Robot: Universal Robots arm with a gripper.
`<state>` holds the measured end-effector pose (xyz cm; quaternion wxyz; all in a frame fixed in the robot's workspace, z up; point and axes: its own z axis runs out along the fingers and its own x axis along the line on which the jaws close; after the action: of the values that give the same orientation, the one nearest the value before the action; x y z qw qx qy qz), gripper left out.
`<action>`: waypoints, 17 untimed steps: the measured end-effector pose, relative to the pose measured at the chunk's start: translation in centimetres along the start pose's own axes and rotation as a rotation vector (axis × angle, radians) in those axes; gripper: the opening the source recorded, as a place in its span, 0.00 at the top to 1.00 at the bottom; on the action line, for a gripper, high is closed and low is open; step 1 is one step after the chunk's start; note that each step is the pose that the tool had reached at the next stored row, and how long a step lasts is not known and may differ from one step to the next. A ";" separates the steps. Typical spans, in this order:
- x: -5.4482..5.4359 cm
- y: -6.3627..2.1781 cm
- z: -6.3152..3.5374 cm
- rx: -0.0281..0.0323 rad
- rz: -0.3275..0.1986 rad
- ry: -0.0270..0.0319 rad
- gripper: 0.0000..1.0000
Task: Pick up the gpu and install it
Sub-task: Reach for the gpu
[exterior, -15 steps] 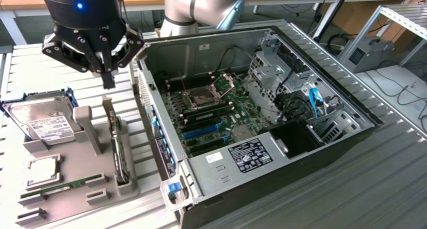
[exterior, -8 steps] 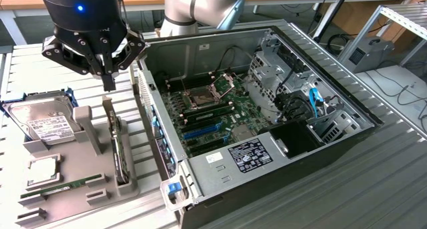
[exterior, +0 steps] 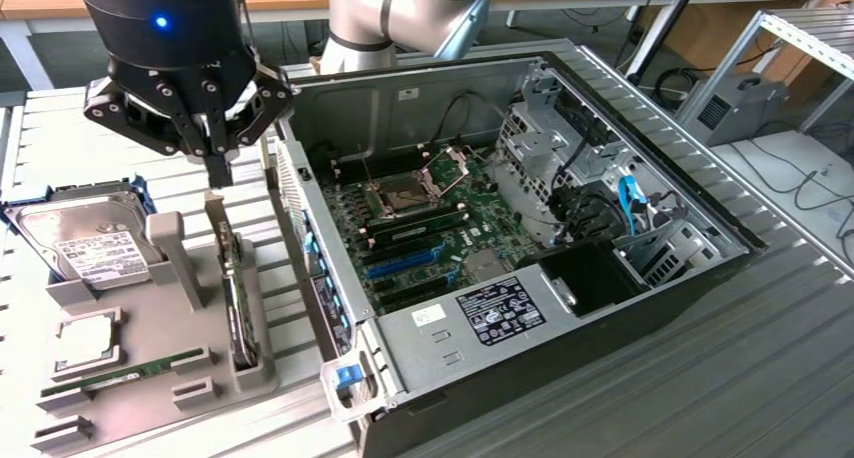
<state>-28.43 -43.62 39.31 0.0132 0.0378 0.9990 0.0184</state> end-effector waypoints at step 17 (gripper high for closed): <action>-0.1 -1.86 -0.04 0.0109 0.000 -0.0009 0.89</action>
<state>-28.43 -45.49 39.28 0.0134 0.0377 0.9991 0.0129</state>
